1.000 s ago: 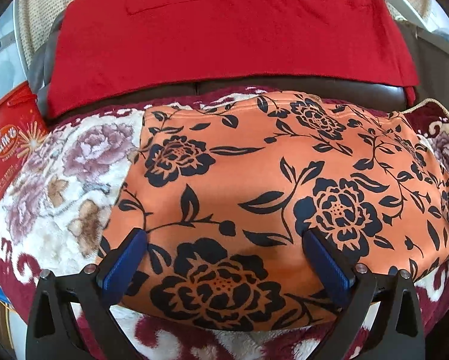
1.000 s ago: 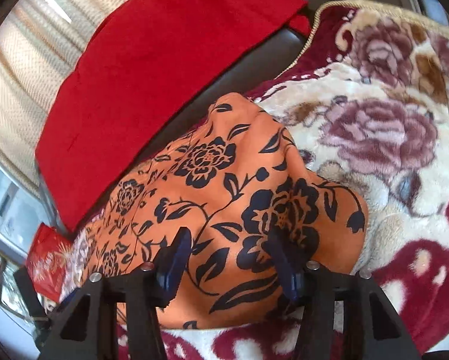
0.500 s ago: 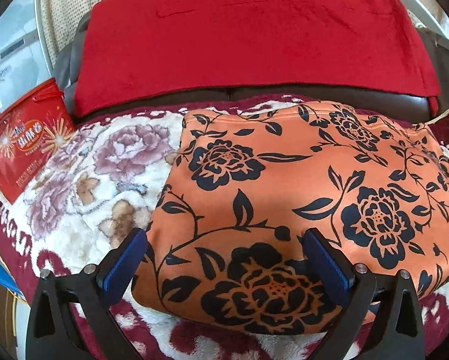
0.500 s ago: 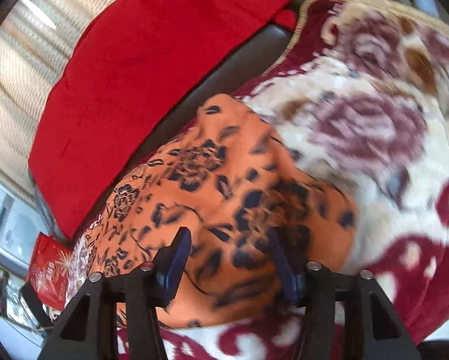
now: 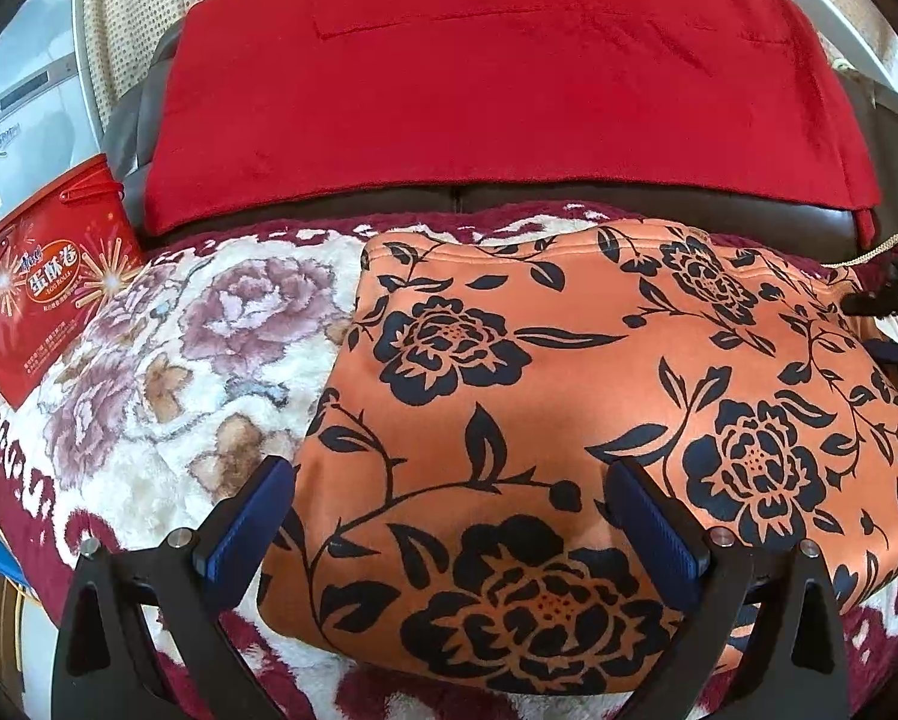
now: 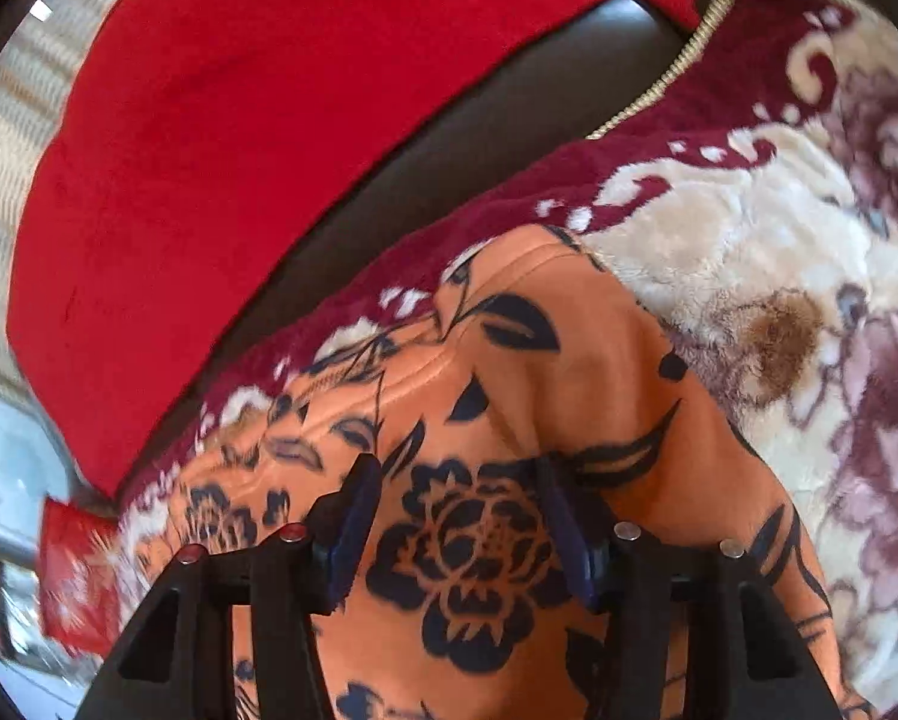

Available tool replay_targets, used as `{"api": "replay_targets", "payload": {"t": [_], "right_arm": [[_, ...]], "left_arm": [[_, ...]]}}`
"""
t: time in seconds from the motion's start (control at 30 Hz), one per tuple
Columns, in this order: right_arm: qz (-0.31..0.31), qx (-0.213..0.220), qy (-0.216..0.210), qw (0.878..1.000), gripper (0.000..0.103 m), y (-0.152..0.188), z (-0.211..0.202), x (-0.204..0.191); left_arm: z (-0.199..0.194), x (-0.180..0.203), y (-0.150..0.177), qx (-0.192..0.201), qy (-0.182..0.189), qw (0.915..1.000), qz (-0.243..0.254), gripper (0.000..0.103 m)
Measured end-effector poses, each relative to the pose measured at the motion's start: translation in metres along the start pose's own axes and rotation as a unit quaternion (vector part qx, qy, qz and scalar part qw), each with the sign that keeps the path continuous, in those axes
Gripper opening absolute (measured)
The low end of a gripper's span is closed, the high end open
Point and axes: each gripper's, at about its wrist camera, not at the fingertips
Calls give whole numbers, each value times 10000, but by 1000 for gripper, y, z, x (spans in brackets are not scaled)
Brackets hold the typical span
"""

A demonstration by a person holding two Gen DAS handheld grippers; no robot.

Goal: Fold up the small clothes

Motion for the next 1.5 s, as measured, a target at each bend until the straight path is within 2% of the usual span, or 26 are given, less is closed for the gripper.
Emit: {"api": "replay_targets", "payload": {"t": [0.17,0.27,0.4,0.47,0.6,0.7,0.77,0.9,1.07,1.13,1.17,1.2,1.27,1.33,1.4,1.5], "right_arm": [[-139,176,-422,9989,58,24,-50,6],[-83,169,-843,9963,65,48,-93,17],[263,144,-1426,9893,68,81,-138,45],[594,95,-1571,9857,71,94,-148,61],[1374,-107,-1789,9742,71,122,-147,95],[1893,-173,-1758,9659,72,132,-133,113],[2203,-109,-1902,9566,72,134,-125,120],[2386,63,-1861,9531,72,127,-111,121],[2351,527,-1837,9530,72,107,-92,110],[2279,691,-1846,9535,68,100,-88,105],[2204,729,-1825,9554,61,98,-86,103],[2085,738,-1698,9603,48,95,-80,101],[1923,713,-1409,9685,31,92,-70,100],[2012,715,-1411,9667,29,89,-68,99],[1777,708,-1232,9738,25,83,-72,88],[1201,958,-1142,9815,23,66,-91,57]], "left_arm": [[-3,0,1,6,-16,10000,7,103],[-4,0,2,9,-34,10000,45,103],[-5,-1,4,-29,-40,10000,51,103],[-5,-1,5,-45,-46,9999,80,103],[-8,-6,3,-60,-34,10000,-2,103],[-10,-16,1,-54,-70,9998,-191,103],[-8,-21,1,-72,-156,9995,-281,103],[7,-22,6,-449,-92,9983,-346,103],[9,-25,3,-424,-104,9983,-391,103],[11,-28,0,-391,-180,9983,-388,103],[12,-30,-1,-389,-209,9982,-404,103],[13,-31,-1,-409,-225,9980,-420,103],[19,-34,0,-540,-323,9972,-411,103],[24,-36,2,-686,-261,9964,-428,103],[26,-39,2,-751,-187,9957,-518,103],[27,-45,-3,-761,-147,9955,-542,103]]}}
Point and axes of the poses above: each gripper's, at about its wrist camera, not at the fingertips, and z roughly the way its jaws point, x to its right, y to its underside, and after that the axes turned 12 degrees about x, right-handed
